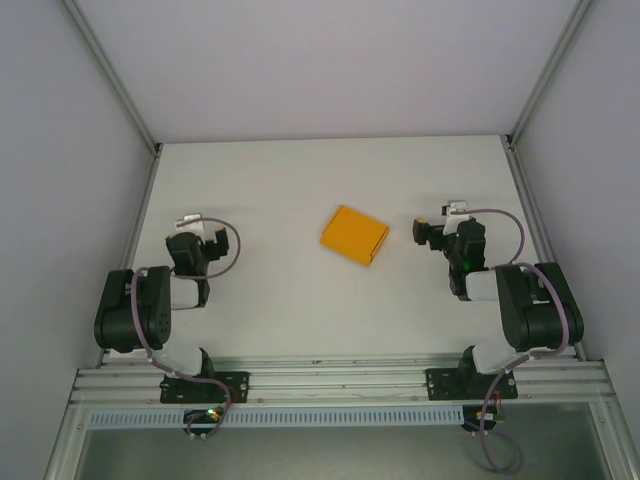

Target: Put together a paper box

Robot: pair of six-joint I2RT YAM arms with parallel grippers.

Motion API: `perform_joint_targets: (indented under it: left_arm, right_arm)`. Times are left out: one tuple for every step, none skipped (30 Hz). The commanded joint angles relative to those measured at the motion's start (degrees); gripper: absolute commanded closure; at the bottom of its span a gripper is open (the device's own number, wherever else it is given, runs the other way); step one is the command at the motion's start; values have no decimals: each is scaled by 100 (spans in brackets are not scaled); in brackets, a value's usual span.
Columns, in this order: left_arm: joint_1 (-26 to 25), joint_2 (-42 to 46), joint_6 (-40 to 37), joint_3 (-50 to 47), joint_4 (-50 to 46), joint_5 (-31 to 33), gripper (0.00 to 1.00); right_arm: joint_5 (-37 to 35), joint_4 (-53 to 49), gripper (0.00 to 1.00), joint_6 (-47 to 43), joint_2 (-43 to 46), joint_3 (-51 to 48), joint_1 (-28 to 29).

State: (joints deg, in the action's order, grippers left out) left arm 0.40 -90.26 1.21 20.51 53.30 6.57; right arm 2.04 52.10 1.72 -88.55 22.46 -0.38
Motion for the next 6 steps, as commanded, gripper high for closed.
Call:
perform_joint_targets:
  left_arm:
    - [-10,60,-121,99,177,-70,0]
    - [-9,51,-124,93,198,-73,0]
    - [-11,63,-121,98,181,-69,0]
    - [-9,50,-121,91,189,-68,0]
    - [-6,57,-121,97,181,-74,0]
    - [-5,52,-122,100,189,-75,0]
  right_arm:
    - [112,-36,0,-18,-1,53,-13]
    - [120,-41,0,-9,-4,57,-18]
    - [121,-49,0,-9,-2,65,-23]
    - [121,-39,0,-13,-3,66,-18]
    - [108,-30,0,-13,7,58,-21]
    - [112,-26,0,-13,9,56,-24]
